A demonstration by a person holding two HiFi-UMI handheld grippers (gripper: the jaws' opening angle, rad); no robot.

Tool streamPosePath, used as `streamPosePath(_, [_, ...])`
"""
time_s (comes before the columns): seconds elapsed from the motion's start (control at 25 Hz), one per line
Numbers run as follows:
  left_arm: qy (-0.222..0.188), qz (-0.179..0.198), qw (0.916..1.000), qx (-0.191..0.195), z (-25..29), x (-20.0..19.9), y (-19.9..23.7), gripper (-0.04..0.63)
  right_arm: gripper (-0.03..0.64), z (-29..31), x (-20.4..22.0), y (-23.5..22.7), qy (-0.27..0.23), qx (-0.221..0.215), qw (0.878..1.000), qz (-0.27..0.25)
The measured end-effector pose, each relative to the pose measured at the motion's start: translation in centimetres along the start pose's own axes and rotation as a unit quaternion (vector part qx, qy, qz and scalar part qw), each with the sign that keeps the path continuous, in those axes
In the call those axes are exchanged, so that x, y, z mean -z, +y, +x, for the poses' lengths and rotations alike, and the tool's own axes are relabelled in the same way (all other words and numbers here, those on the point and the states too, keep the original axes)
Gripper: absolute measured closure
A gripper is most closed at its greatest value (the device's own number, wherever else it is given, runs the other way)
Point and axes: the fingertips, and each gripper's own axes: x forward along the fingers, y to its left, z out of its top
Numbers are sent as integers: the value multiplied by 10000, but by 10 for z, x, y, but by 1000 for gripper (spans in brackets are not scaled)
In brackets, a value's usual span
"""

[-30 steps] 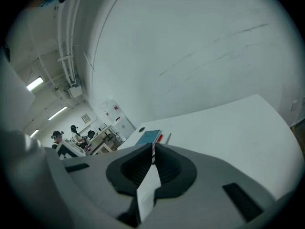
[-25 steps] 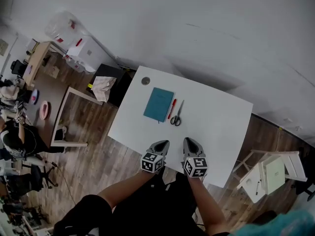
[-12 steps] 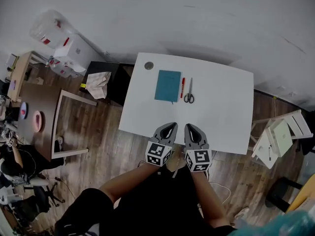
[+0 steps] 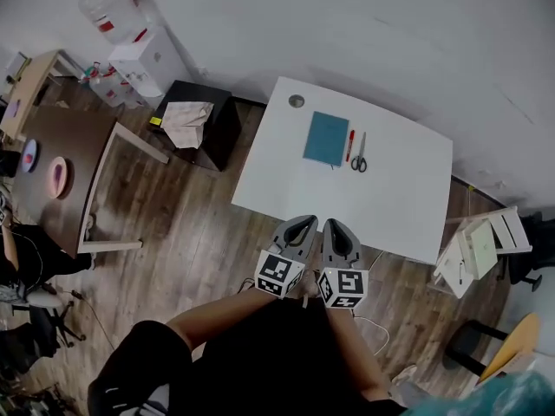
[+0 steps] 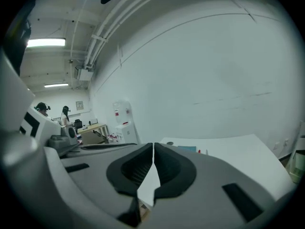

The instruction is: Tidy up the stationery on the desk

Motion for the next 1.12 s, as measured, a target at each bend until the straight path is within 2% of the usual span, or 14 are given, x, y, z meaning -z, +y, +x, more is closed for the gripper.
streamPosePath(0.08, [-170,-46,9998,-50,-15,-10,-4,581,580,-11,-7,15,-78,-58,9999,-135])
streamPosePath(0.2, [-312,98,9994,-92,-30,-16,-14,581,581,-28,-14,25,-181,74,9993,-334])
streamPosePath(0.56, [-500,658,9965,151,-40,-35,-47,581,581,-63,-23,15,-569,588,9960,-368])
streamPosePath(0.88, [-609,985,9930,227,-39,-43,-55,581,581,-65,-29,20,-685,575,9949,-475])
streamPosePath(1.12, [-630,1018,9925,263,-37,-44,-57,581,581,-67,-32,15,-701,661,9941,-502])
